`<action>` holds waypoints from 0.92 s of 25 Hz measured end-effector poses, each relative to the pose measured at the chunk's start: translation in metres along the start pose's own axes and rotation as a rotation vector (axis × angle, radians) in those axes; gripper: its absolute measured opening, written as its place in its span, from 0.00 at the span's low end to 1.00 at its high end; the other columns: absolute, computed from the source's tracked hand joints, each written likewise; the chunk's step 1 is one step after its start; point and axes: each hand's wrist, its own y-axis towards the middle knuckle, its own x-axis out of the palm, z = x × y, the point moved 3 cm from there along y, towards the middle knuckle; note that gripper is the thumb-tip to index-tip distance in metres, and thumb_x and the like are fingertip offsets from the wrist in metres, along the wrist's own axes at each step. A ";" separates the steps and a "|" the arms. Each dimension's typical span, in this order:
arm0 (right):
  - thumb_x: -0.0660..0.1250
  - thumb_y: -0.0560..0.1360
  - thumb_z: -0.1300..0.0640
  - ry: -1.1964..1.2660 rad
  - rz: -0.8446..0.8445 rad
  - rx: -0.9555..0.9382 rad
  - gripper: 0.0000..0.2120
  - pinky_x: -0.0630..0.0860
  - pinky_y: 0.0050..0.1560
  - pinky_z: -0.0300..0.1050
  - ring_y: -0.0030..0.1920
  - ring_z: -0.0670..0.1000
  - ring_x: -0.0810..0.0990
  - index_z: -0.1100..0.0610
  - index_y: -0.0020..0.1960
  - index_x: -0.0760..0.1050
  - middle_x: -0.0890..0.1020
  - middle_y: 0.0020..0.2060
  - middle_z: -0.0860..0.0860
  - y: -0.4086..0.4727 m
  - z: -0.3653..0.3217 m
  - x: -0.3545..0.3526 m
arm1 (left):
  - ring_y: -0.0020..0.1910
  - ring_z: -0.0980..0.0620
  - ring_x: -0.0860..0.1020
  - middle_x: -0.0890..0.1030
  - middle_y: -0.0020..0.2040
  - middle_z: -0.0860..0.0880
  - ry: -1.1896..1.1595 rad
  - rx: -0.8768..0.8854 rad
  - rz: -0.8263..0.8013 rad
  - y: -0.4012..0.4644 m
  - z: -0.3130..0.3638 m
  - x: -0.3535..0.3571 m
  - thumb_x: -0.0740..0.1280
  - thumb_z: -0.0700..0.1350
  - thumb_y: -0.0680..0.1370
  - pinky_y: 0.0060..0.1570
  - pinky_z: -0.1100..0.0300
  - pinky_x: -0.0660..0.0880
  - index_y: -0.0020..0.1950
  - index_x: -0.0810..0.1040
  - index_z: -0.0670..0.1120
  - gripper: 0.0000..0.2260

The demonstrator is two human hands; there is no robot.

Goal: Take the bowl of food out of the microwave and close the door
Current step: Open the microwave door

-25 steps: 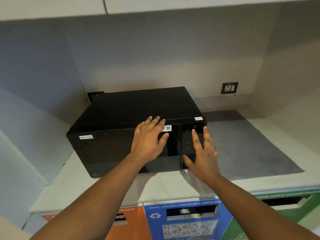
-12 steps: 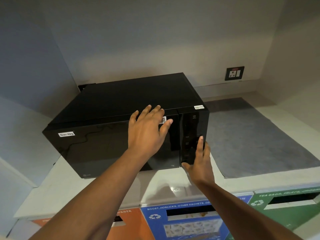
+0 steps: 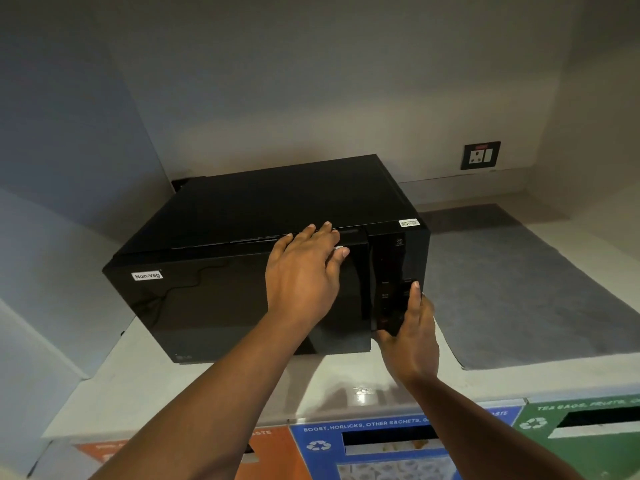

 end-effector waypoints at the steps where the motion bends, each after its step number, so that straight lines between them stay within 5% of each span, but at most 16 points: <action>1: 0.78 0.69 0.48 -0.007 -0.003 -0.013 0.58 0.79 0.61 0.55 0.68 0.59 0.74 0.39 0.77 0.33 0.63 0.75 0.54 -0.001 -0.001 -0.001 | 0.72 0.53 0.72 0.79 0.69 0.53 -0.007 0.016 0.003 -0.004 0.001 -0.003 0.63 0.54 0.82 0.73 0.51 0.64 0.67 0.79 0.52 0.15; 4: 0.77 0.69 0.49 0.005 -0.030 -0.046 0.61 0.77 0.63 0.54 0.72 0.60 0.71 0.36 0.75 0.28 0.58 0.78 0.53 -0.002 -0.004 -0.002 | 0.68 0.54 0.76 0.81 0.66 0.54 -0.048 0.012 -0.018 -0.011 0.001 -0.014 0.61 0.59 0.82 0.67 0.52 0.71 0.65 0.80 0.54 0.17; 6: 0.77 0.69 0.49 0.035 -0.062 -0.047 0.61 0.77 0.64 0.54 0.74 0.60 0.68 0.35 0.74 0.27 0.52 0.80 0.51 -0.009 -0.005 -0.008 | 0.54 0.56 0.82 0.86 0.52 0.57 -0.096 -0.077 -0.035 -0.012 0.005 -0.027 0.60 0.63 0.81 0.46 0.57 0.77 0.56 0.84 0.56 0.17; 8: 0.78 0.68 0.47 0.024 -0.073 -0.061 0.60 0.75 0.66 0.57 0.76 0.61 0.65 0.37 0.76 0.31 0.49 0.81 0.52 -0.016 -0.008 -0.017 | 0.36 0.58 0.80 0.82 0.34 0.56 -0.179 -0.203 -0.070 -0.010 0.005 -0.041 0.62 0.65 0.79 0.32 0.61 0.69 0.41 0.83 0.55 0.18; 10: 0.77 0.68 0.43 -0.016 -0.032 -0.090 0.56 0.71 0.69 0.60 0.77 0.63 0.62 0.42 0.79 0.38 0.49 0.81 0.55 -0.018 -0.016 -0.029 | 0.29 0.58 0.77 0.78 0.28 0.53 -0.255 -0.307 -0.105 -0.010 0.001 -0.051 0.67 0.64 0.77 0.30 0.60 0.67 0.35 0.78 0.52 0.18; 13: 0.69 0.73 0.40 -0.079 0.061 -0.155 0.45 0.64 0.71 0.66 0.78 0.63 0.58 0.49 0.80 0.45 0.50 0.80 0.58 -0.007 -0.036 -0.054 | 0.46 0.55 0.82 0.83 0.44 0.57 -0.233 -0.385 -0.192 -0.017 -0.011 -0.067 0.69 0.57 0.77 0.43 0.55 0.76 0.52 0.80 0.56 0.08; 14: 0.65 0.75 0.40 -0.100 0.074 -0.182 0.42 0.61 0.72 0.67 0.79 0.62 0.55 0.49 0.80 0.46 0.49 0.81 0.58 -0.001 -0.045 -0.062 | 0.59 0.50 0.80 0.82 0.58 0.55 -0.140 -0.406 -0.251 -0.020 -0.016 -0.071 0.68 0.55 0.78 0.56 0.51 0.75 0.63 0.77 0.57 0.14; 16: 0.61 0.77 0.41 -0.142 0.066 -0.226 0.39 0.55 0.73 0.66 0.80 0.60 0.48 0.48 0.80 0.46 0.46 0.81 0.56 0.011 -0.063 -0.075 | 0.77 0.42 0.62 0.64 0.79 0.48 0.108 -0.474 -0.427 -0.027 -0.029 -0.079 0.65 0.54 0.78 0.73 0.45 0.60 0.75 0.66 0.55 0.26; 19: 0.59 0.78 0.43 -0.198 0.064 -0.292 0.37 0.50 0.74 0.64 0.80 0.59 0.42 0.49 0.81 0.46 0.44 0.81 0.56 0.025 -0.085 -0.089 | 0.81 0.38 0.41 0.42 0.82 0.39 0.222 -0.646 -0.574 -0.035 -0.045 -0.092 0.62 0.51 0.79 0.77 0.43 0.45 0.81 0.54 0.48 0.32; 23: 0.56 0.78 0.41 -0.241 0.046 -0.368 0.34 0.48 0.75 0.63 0.80 0.59 0.43 0.50 0.80 0.51 0.52 0.81 0.55 0.035 -0.102 -0.096 | 0.81 0.37 0.42 0.41 0.82 0.37 0.306 -0.770 -0.531 -0.047 -0.073 -0.108 0.59 0.56 0.81 0.78 0.44 0.45 0.81 0.44 0.40 0.37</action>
